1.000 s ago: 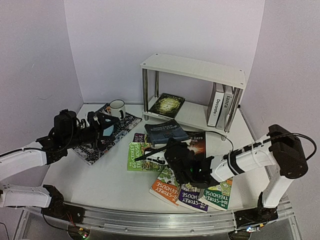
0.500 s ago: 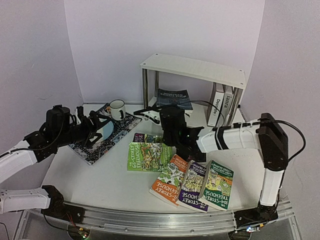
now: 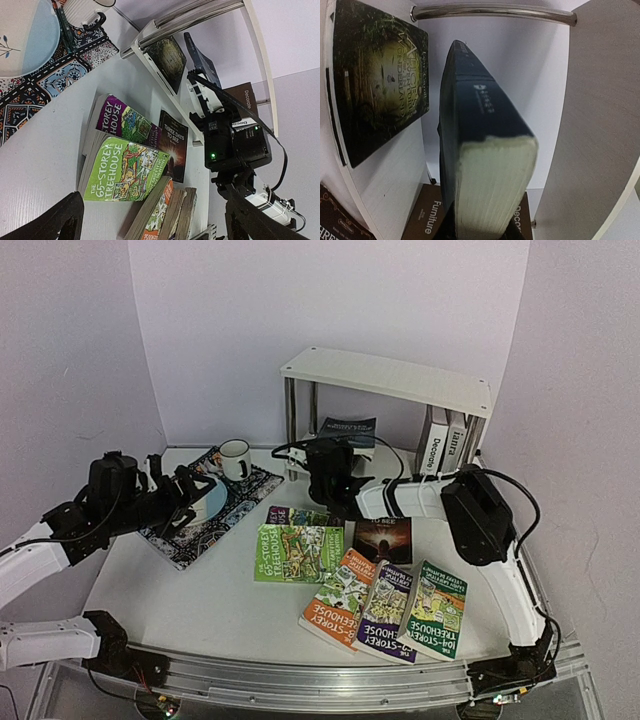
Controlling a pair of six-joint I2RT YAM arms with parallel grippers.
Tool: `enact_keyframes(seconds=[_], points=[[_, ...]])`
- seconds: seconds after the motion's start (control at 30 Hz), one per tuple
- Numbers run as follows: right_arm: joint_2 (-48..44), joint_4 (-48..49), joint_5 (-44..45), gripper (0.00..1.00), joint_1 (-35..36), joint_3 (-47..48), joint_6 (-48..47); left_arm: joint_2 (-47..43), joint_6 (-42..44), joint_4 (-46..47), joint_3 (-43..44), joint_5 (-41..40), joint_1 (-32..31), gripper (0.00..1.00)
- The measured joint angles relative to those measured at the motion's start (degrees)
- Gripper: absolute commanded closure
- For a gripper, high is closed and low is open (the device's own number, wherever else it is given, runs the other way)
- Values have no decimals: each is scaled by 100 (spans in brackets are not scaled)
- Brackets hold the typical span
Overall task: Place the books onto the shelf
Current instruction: Place the book on the book pile on the shelf.
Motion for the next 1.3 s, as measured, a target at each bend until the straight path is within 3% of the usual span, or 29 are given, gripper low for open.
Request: enact_keyframes(seconds=[0.6, 1.0, 1.2, 1.23, 1.3], points=[[1582, -510, -131, 100, -411, 2091, 20, 344, 101, -48, 82, 18, 0, 0], [1947, -649, -134, 100, -550, 2594, 513, 643, 101, -49, 118, 82, 0, 0], [2032, -820, -211, 68, -553, 2816, 765, 697, 102, -41, 162, 124, 0, 0], [2038, -856, -238, 56, -551, 2830, 811, 701, 103, -41, 162, 127, 0, 0], [2038, -893, -281, 13, -551, 2839, 944, 721, 103, -39, 169, 132, 0, 0]])
